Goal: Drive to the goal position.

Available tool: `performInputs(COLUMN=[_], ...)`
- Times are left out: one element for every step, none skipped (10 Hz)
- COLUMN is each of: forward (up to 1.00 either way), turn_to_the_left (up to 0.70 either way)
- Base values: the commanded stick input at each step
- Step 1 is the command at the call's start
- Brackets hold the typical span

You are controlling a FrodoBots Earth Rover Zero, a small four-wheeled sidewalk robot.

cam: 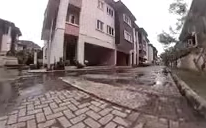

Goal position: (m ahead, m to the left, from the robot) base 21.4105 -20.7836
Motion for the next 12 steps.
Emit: performInputs(forward=[0.50, 0.50, 0.50, 0.50, 0.50, 0.50, 0.50, 0.50, 0.50, 0.50, 0.50, 0.50], turn_to_the_left=[-0.50, -0.50, -0.50, -0.15, -0.04, -0.02, -0.04, -0.18, -0.42, -0.50, -0.50, -0.50])
